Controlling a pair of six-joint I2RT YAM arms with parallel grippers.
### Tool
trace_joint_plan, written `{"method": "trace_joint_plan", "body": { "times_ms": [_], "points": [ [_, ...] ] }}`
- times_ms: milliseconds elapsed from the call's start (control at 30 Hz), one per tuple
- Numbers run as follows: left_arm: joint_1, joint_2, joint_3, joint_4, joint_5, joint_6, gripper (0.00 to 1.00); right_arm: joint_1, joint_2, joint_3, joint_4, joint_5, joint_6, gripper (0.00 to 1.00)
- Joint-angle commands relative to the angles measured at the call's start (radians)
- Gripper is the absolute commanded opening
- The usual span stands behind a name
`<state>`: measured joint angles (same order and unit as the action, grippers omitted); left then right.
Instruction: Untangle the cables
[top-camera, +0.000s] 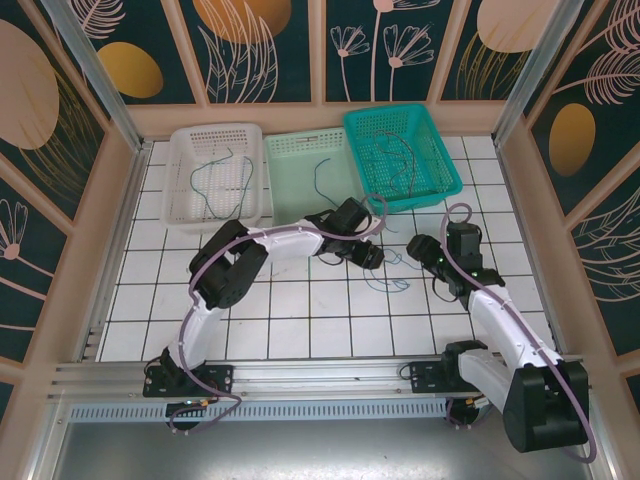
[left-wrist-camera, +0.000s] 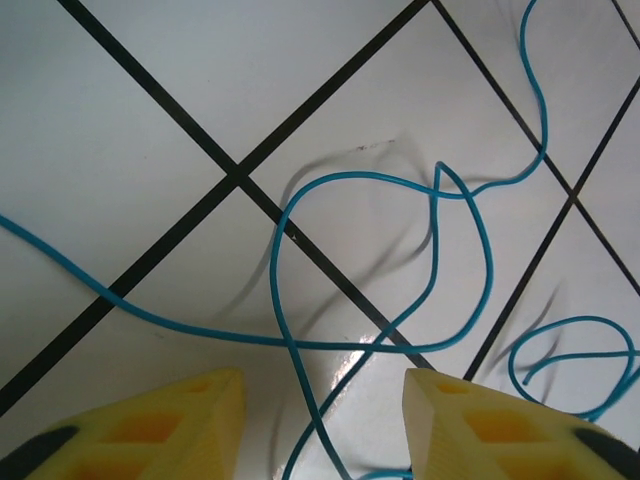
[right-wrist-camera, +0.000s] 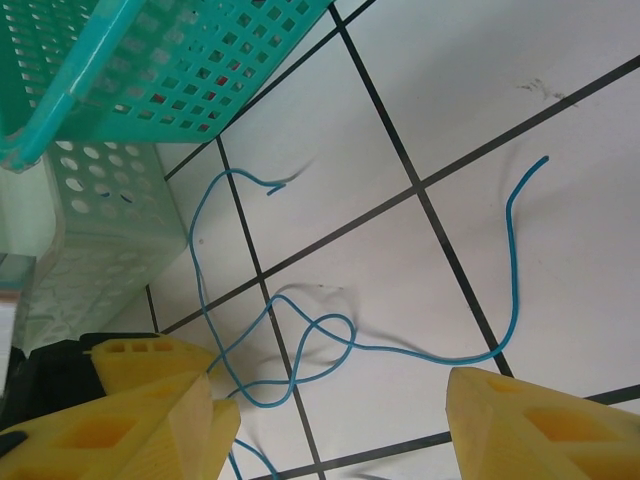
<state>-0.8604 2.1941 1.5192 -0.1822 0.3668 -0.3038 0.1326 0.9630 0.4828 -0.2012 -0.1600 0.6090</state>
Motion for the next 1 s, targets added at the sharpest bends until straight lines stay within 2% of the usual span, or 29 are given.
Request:
{"method": "trace_joint_plan", "body": {
  "times_ms": [0, 133, 300, 567, 767, 967],
  "points": [
    [-0.008, 0.024, 0.028, -0.033, 0.013, 0.009, 0.34, -0.015, -0.021, -0.015, 0.030, -0.018, -0.010, 0.64],
    [-0.008, -0.016, -0.001, -0.007, -0.005, 0.003, 0.16, -0.021, -0.016, -0.030, 0.046, -0.032, -0.006, 0.64],
    [-0.010, -0.094, -0.030, 0.019, -0.019, 0.011, 0.05, -0.022, 0.020, -0.079, 0.118, -0.081, 0.038, 0.64],
    [-0.014, -0.265, -0.097, 0.025, -0.061, 0.050, 0.00, -0.030, 0.044, -0.096, 0.144, -0.021, 0.032, 0.67],
    [-0.014, -0.407, -0.150, 0.020, -0.122, 0.075, 0.00, -0.065, 0.097, -0.118, 0.192, -0.055, 0.044, 0.67],
    [-0.014, -0.540, -0.185, 0.040, -0.190, 0.097, 0.00, -0.065, 0.040, -0.108, 0.183, -0.048, 0.042, 0.67]
  ]
}}
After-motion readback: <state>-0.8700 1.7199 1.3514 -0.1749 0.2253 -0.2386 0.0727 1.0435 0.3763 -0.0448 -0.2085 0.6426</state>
